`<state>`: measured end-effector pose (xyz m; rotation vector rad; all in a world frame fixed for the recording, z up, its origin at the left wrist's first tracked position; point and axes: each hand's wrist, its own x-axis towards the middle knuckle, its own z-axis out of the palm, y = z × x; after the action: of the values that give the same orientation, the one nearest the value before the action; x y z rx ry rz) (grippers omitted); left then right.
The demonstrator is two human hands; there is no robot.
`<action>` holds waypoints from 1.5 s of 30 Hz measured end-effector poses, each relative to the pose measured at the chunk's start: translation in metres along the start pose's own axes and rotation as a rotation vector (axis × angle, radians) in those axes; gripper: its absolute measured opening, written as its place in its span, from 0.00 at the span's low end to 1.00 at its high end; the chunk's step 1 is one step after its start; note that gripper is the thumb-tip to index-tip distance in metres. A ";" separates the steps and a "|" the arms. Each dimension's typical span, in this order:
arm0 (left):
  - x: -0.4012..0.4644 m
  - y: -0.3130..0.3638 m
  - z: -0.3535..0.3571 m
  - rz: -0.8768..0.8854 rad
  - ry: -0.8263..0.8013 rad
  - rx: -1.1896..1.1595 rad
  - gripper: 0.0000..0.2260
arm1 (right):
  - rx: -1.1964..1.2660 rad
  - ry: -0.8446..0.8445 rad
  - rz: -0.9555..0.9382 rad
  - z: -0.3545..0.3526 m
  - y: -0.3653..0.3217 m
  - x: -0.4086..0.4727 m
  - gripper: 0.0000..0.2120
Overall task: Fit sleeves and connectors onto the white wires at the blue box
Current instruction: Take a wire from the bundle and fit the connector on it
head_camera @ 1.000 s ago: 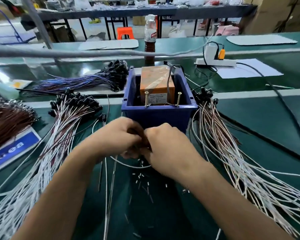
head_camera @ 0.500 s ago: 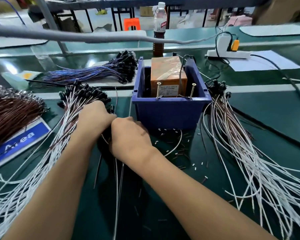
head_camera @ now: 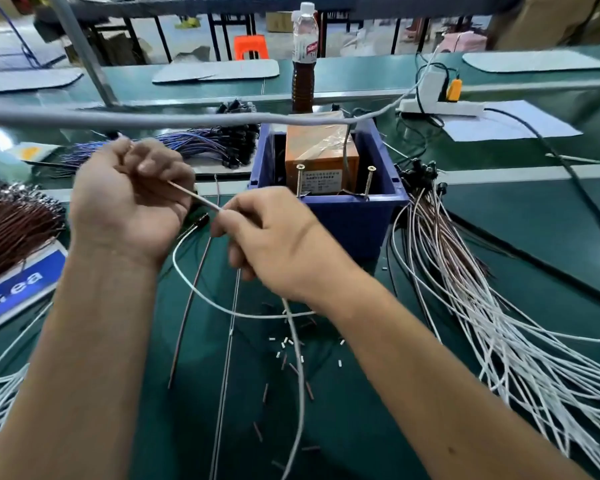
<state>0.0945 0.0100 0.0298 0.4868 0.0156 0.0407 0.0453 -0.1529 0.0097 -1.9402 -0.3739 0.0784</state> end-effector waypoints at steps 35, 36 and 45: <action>-0.040 -0.058 -0.041 0.247 -0.412 0.989 0.05 | -0.281 0.282 -0.465 -0.073 0.082 -0.046 0.05; -0.043 -0.060 -0.040 0.276 -0.434 1.032 0.05 | -0.276 0.283 -0.465 -0.073 0.082 -0.046 0.05; -0.042 -0.095 -0.050 0.245 -0.569 1.354 0.09 | -0.284 0.315 -0.458 -0.078 0.085 -0.049 0.05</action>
<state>0.0548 -0.0527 -0.0587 1.8375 -0.6115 0.1312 0.0357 -0.2658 -0.0425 -2.0512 -0.6319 -0.5997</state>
